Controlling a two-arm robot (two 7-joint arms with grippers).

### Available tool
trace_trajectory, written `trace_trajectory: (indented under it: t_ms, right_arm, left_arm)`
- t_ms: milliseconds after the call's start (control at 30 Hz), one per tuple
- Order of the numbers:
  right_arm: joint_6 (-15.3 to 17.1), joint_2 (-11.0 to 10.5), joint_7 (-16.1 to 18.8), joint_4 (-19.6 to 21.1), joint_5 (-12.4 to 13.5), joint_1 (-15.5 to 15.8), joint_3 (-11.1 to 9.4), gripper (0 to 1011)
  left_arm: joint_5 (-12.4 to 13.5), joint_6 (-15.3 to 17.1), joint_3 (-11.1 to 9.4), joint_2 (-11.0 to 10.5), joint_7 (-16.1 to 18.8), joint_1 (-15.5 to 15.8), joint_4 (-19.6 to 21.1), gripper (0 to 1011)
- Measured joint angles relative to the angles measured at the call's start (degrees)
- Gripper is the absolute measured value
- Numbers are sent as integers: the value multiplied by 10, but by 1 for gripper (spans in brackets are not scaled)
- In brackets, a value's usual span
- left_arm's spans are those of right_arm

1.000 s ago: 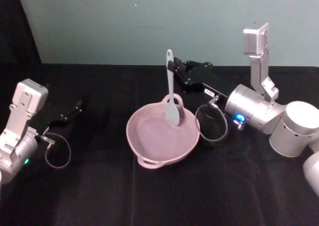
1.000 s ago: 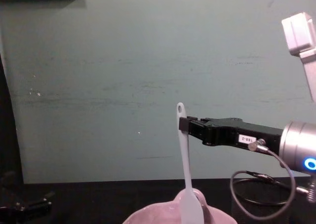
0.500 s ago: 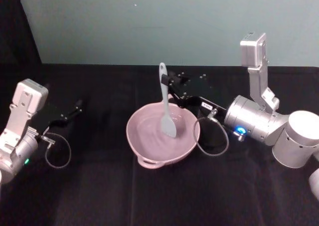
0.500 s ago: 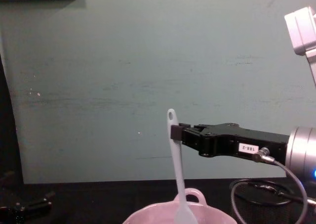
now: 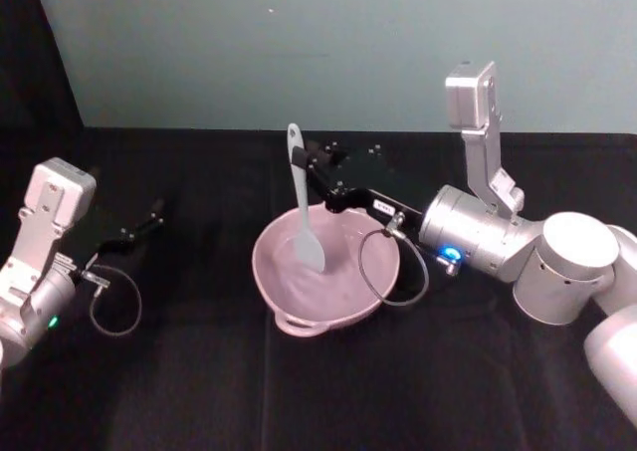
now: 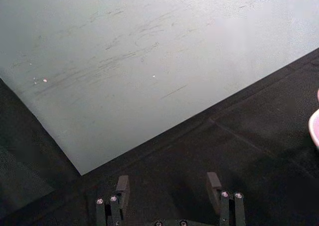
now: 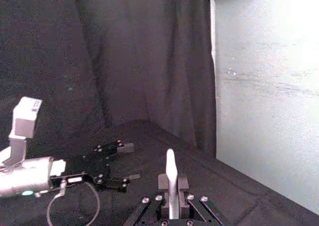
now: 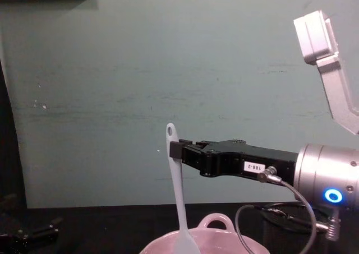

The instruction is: Use the one hand to pick up the spoon and stir the clear water in the bowl.

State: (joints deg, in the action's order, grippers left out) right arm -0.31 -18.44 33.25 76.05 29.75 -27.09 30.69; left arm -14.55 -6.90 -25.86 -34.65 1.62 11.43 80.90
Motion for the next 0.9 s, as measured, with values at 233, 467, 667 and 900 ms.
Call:
trace_trajectory:
  t_ms: [233, 467, 667, 900]
  right_arm:
    - [-10, 15, -3, -35, 0, -19, -5, 114]
    - [-17, 18, -7, -53, 0, -27, -15, 114]
    - [-16, 10, -11, -49, 1, -22, -26, 114]
    - [-12, -6, -17, -26, 6, -3, -38, 114]
  left_arm:
    - [0, 0, 0, 0, 0, 0, 0, 1011]
    - [0, 0, 0, 0, 0, 0, 0, 1011]
    - [0, 0, 0, 0, 0, 0, 0, 1011]
    - [0, 0, 0, 0, 0, 0, 0, 1011]
